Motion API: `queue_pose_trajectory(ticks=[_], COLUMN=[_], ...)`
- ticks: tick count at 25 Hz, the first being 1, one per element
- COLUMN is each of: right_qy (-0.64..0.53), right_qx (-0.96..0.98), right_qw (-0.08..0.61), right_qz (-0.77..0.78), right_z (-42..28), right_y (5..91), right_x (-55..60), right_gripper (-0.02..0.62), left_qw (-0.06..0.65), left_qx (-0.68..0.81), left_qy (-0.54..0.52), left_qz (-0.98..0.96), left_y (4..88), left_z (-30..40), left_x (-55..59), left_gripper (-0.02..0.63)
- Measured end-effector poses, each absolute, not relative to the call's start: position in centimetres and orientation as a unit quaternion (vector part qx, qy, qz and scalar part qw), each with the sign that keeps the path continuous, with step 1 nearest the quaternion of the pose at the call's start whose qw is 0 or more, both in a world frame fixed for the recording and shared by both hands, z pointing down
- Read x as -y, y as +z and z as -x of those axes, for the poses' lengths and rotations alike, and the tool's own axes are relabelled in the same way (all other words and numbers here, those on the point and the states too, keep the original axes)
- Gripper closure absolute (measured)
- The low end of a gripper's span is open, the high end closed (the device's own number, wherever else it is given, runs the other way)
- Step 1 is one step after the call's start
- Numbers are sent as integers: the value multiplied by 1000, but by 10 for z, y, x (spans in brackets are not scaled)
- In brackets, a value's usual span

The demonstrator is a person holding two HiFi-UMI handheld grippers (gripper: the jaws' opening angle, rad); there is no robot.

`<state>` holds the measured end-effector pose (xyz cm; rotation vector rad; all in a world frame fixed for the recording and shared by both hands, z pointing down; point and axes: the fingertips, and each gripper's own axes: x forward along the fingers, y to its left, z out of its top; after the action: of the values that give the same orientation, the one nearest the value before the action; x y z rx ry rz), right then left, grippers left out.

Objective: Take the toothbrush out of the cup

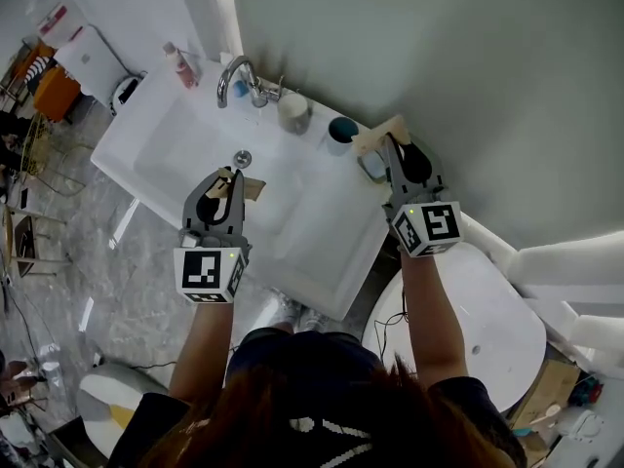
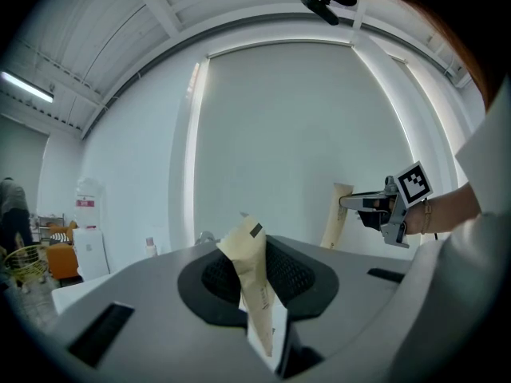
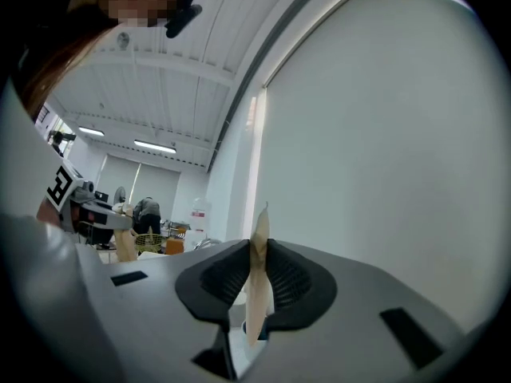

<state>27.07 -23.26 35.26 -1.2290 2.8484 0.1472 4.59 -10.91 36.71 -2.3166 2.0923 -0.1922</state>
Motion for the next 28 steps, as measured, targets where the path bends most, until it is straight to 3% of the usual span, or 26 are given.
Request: queue_pose_trajectory(ticks=[19,28], right_qy=[33,44], right_qx=[-902,-898], right_qw=[-29,-19], right_qz=[430,437], right_z=[-302,-318], right_y=[383,373], right_x=[93,69], right_gripper=[522,523], left_qw=[18,20], left_qx=[-655,-653], left_qy=[-63,-61], left_qz=[752,754], left_y=[367,363], left_z=[-63,-79], left_x=[37,18], left_gripper=[541,541])
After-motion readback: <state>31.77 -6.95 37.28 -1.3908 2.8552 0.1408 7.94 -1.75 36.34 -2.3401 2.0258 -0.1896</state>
